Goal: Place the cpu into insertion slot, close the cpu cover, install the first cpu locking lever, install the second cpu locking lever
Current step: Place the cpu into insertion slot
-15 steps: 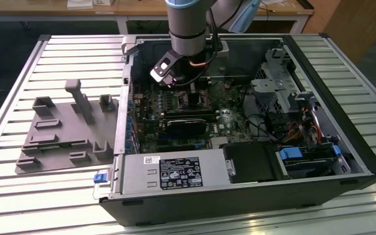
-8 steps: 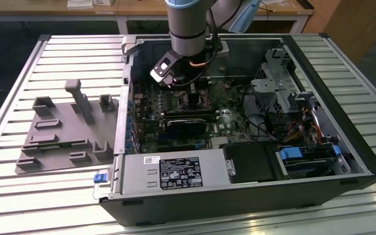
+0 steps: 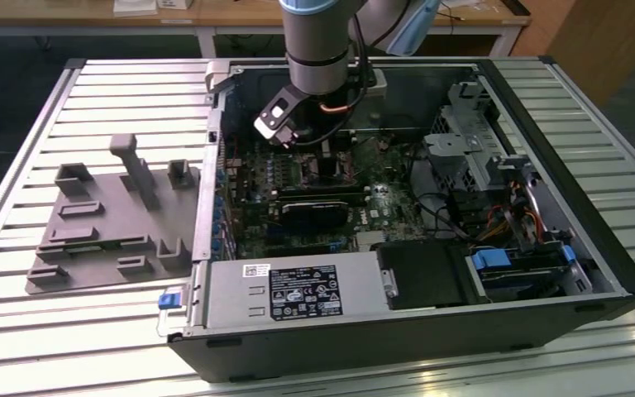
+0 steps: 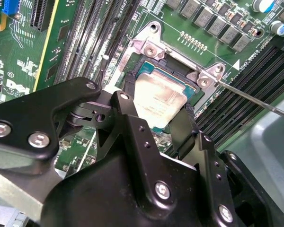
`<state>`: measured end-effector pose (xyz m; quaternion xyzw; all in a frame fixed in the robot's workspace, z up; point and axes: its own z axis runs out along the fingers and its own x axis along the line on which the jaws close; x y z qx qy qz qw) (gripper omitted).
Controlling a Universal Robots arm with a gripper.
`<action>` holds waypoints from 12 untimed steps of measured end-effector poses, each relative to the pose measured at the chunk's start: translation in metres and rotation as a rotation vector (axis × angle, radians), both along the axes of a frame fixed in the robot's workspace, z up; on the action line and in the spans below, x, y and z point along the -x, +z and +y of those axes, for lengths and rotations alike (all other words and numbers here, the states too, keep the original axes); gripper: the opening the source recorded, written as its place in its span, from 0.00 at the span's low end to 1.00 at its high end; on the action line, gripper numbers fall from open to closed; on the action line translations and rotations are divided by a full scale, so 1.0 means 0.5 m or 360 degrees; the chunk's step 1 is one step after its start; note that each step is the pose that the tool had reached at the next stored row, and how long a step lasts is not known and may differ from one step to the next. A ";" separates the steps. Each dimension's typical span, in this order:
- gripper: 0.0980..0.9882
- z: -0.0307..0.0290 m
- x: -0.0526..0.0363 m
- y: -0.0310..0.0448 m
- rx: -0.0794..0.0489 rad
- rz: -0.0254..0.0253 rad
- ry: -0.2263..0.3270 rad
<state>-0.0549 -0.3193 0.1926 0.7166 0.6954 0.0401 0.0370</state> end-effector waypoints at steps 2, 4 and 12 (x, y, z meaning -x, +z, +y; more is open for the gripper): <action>0.49 0.000 0.000 0.000 0.0000 0.00001 0.0000; 0.49 0.000 0.000 0.000 0.0000 0.00001 0.0000; 0.57 0.000 -0.001 0.000 0.0000 0.00000 0.0000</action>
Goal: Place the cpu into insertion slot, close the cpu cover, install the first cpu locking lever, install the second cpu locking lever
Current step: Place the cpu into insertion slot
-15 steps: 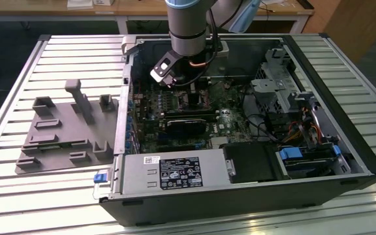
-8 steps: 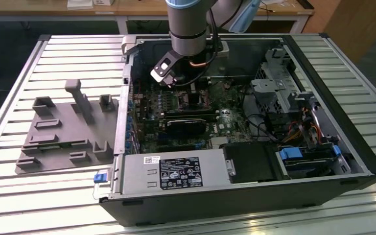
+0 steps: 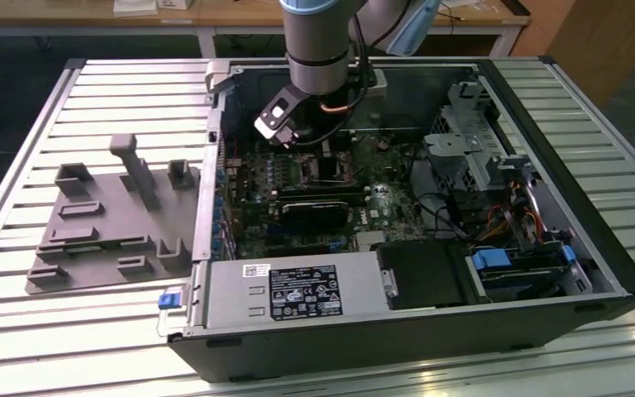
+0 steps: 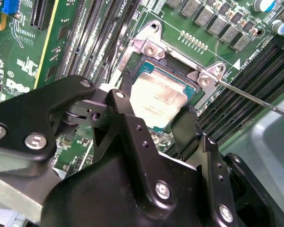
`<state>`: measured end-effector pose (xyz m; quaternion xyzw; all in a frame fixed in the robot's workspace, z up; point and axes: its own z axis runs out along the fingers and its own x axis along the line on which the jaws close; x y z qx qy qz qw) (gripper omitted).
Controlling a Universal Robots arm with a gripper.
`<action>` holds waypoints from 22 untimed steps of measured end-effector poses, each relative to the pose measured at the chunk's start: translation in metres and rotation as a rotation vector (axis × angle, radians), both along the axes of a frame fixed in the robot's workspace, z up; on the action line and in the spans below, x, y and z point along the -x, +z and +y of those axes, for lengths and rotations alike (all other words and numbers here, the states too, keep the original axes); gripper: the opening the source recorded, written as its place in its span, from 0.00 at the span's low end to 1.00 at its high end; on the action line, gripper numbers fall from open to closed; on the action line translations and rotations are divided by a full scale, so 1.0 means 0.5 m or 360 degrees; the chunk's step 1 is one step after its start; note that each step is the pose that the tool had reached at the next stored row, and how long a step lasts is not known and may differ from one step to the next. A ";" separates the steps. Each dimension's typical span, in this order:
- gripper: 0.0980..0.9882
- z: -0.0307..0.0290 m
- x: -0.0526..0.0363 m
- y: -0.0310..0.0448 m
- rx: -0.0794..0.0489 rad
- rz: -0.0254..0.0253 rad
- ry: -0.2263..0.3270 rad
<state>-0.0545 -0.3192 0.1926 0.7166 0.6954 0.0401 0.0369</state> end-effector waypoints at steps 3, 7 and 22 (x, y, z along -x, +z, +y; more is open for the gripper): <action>0.57 0.000 0.000 0.000 0.0000 0.00000 0.0000; 0.57 0.000 0.000 0.004 0.0000 0.00001 0.0000; 0.56 0.000 0.000 0.023 0.0000 0.00000 0.0000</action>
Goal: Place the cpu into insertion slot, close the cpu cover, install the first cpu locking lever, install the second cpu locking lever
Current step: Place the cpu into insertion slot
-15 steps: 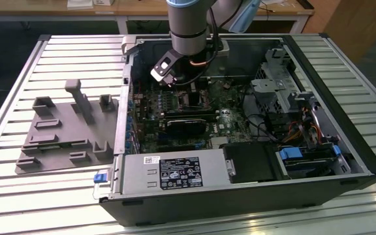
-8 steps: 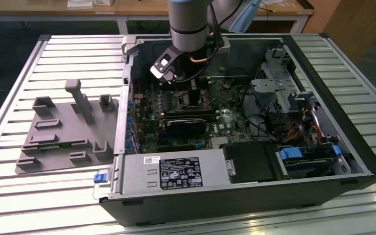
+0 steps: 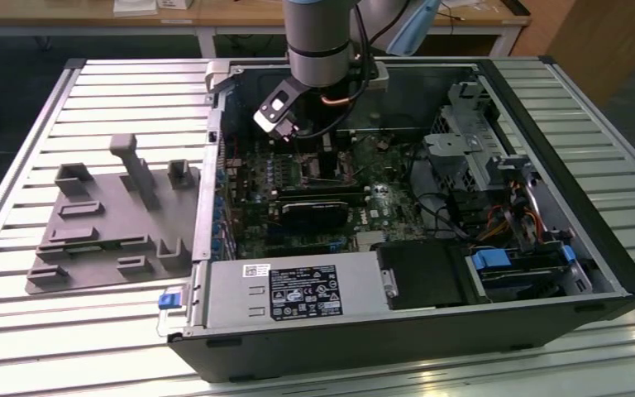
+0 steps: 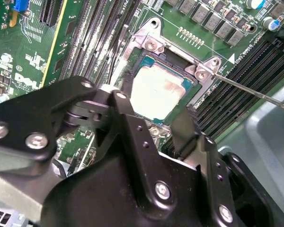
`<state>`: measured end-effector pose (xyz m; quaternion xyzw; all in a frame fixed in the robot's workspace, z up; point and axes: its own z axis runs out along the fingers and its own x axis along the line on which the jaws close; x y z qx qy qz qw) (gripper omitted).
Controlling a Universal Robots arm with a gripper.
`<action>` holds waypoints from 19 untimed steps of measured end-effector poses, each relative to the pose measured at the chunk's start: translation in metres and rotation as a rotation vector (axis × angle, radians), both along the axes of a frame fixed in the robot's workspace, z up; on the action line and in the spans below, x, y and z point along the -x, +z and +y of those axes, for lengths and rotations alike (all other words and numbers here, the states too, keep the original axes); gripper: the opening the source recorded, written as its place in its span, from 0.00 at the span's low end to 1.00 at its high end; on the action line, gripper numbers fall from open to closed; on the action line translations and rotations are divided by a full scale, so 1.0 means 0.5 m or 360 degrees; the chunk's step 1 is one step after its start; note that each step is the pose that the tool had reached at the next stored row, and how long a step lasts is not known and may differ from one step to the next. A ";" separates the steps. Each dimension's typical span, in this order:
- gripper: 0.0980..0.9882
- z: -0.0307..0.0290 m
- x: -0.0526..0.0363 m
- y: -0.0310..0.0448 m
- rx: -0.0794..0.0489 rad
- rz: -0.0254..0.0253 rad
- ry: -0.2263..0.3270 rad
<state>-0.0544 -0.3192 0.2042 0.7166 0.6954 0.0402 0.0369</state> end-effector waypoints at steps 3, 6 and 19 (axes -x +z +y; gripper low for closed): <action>0.42 0.000 0.000 0.000 0.0000 0.00000 0.0000; 0.29 0.000 0.000 0.000 0.0000 0.00000 0.0000; 0.00 0.000 -0.004 0.000 0.0000 0.00004 0.0000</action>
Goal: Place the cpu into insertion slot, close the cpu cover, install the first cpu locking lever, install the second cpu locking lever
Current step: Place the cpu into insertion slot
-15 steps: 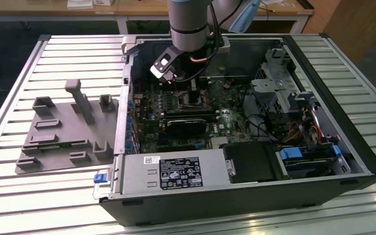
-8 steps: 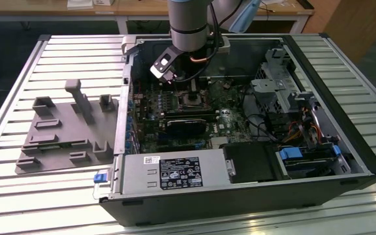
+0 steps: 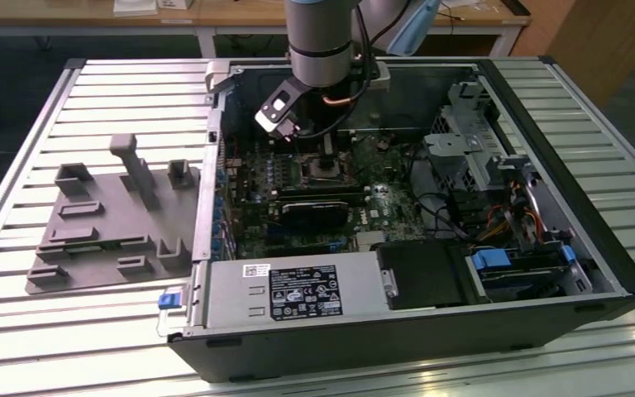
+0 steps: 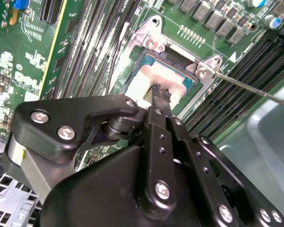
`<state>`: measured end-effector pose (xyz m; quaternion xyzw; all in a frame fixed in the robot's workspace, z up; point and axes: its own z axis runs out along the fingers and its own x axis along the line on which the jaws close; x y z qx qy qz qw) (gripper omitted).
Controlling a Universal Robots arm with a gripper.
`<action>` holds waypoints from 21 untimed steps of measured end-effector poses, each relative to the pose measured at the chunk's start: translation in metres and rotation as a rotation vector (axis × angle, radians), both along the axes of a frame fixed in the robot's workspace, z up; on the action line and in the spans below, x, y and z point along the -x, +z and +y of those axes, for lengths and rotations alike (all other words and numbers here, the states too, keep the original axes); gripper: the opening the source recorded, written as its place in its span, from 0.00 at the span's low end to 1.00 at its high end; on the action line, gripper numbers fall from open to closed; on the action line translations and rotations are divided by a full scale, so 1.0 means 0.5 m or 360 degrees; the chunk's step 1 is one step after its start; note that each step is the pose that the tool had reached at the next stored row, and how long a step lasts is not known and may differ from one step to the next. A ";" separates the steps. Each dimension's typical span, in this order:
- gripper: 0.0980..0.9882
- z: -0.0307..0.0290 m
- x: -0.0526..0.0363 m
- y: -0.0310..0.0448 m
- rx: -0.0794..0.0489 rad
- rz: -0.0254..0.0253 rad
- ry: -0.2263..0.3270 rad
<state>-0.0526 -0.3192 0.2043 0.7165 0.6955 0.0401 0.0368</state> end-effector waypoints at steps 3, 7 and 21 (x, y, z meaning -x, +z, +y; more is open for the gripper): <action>0.00 0.000 -0.003 0.000 0.0000 -0.00002 0.0000; 0.00 0.000 -0.003 0.004 0.0000 -0.00002 0.0000; 0.00 0.000 -0.003 0.077 0.0000 -0.00109 0.0000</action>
